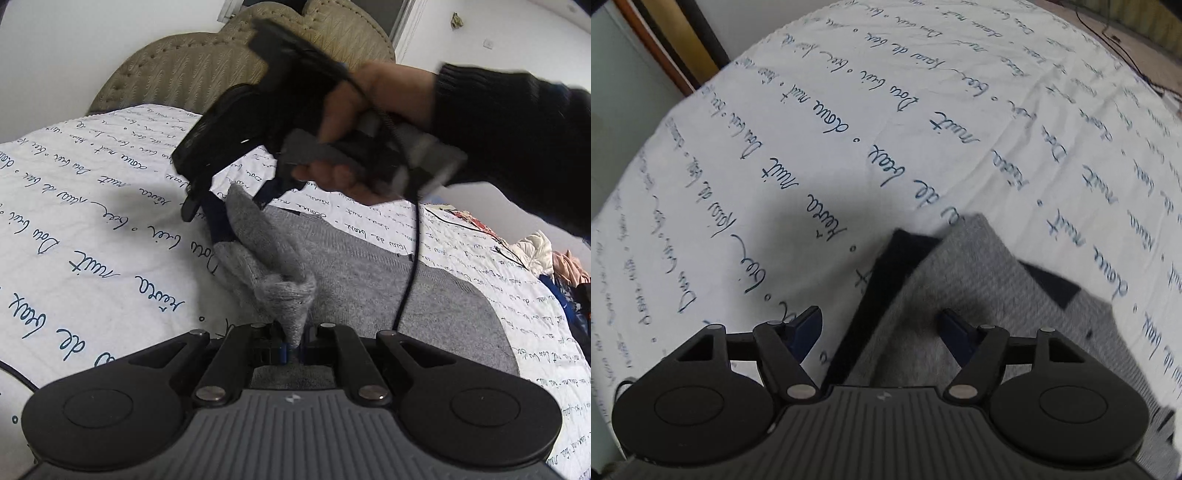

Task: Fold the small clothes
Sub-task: 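Grasp the sweater end with the left tool while the right tool moves in to grasp it, then hold the sweater end with both tools and fold it over the stack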

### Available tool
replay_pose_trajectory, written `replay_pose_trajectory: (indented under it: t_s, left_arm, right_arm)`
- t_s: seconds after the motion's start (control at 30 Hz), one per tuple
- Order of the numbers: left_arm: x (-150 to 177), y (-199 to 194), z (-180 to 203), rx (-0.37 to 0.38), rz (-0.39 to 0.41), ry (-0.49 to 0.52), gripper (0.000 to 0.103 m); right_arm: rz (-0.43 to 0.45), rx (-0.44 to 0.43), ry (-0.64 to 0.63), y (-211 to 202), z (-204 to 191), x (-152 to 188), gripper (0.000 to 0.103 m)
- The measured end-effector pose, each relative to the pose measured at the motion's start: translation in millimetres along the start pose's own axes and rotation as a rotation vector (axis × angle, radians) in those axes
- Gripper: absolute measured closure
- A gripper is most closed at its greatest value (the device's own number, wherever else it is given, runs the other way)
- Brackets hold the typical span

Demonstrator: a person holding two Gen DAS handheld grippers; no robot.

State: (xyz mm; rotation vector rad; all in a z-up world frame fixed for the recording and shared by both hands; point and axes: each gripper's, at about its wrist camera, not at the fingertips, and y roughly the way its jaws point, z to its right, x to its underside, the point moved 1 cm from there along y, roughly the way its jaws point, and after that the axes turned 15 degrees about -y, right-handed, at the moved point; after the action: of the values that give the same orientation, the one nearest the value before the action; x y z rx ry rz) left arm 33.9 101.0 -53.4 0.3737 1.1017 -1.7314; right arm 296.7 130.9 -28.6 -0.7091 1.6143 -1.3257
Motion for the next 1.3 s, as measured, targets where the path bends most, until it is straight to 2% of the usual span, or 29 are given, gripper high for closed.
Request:
replay_pose_trajectory:
  t_s: [0.07,0.13,0.2,0.27,0.33,0.43,0.63,0.83,0.9,1.03,1.2,1.3]
  left_arm:
    - [0.3,-0.2,1.8,0.001,-0.002,0.003,0.097]
    - [-0.6,1.5,1.5,-0.001,-0.009,0.000,0.097]
    - [-1.0,2.3,0.7,-0.005,-0.013,-0.002,0.097]
    - [-0.7,3.1,0.0,-0.010,-0.018,-0.004,0.097]
    - [-0.9,4.1,0.2,-0.015,-0.027,-0.004,0.097]
    - [-0.2,2.9,2.9,-0.020,-0.029,0.005,0.097]
    - [2.1,-0.3,13.1,-0.025,-0.022,0.042,0.097]
    - [8.7,-8.2,38.8,0.001,-0.012,0.122,0.097]
    - [13.9,-8.9,51.2,0.016,-0.011,0.163,0.097]
    - [25.5,-2.4,80.0,0.053,-0.033,0.215,0.097]
    - [53.8,11.8,125.5,0.130,-0.093,0.296,0.097]
    - [75.3,27.5,146.9,0.152,-0.140,0.334,0.097]
  right_arm:
    - [-0.038,0.020,-0.042,9.6,-5.0,-3.6,0.028]
    - [-0.043,0.042,-0.086,15.6,-8.8,-3.1,0.038]
    - [-0.036,0.049,-0.137,17.9,-11.1,-2.4,0.043]
    - [-0.025,0.046,-0.128,15.9,-6.5,0.7,0.049]
    - [-0.008,0.041,-0.114,12.5,-0.1,5.2,0.063]
    - [0.035,0.012,-0.070,4.2,10.9,14.6,0.074]
    - [0.144,-0.060,0.022,-13.3,28.4,35.7,0.082]
    - [0.278,-0.160,0.122,-39.2,55.5,68.1,0.084]
    - [0.338,-0.203,0.183,-52.2,72.1,89.2,0.085]
    - [0.437,-0.231,0.291,-76.6,109.2,144.4,0.085]
    - [0.504,-0.208,0.421,-96.3,156.0,232.8,0.089]
    - [0.524,-0.208,0.531,-93.6,181.7,288.1,0.094]
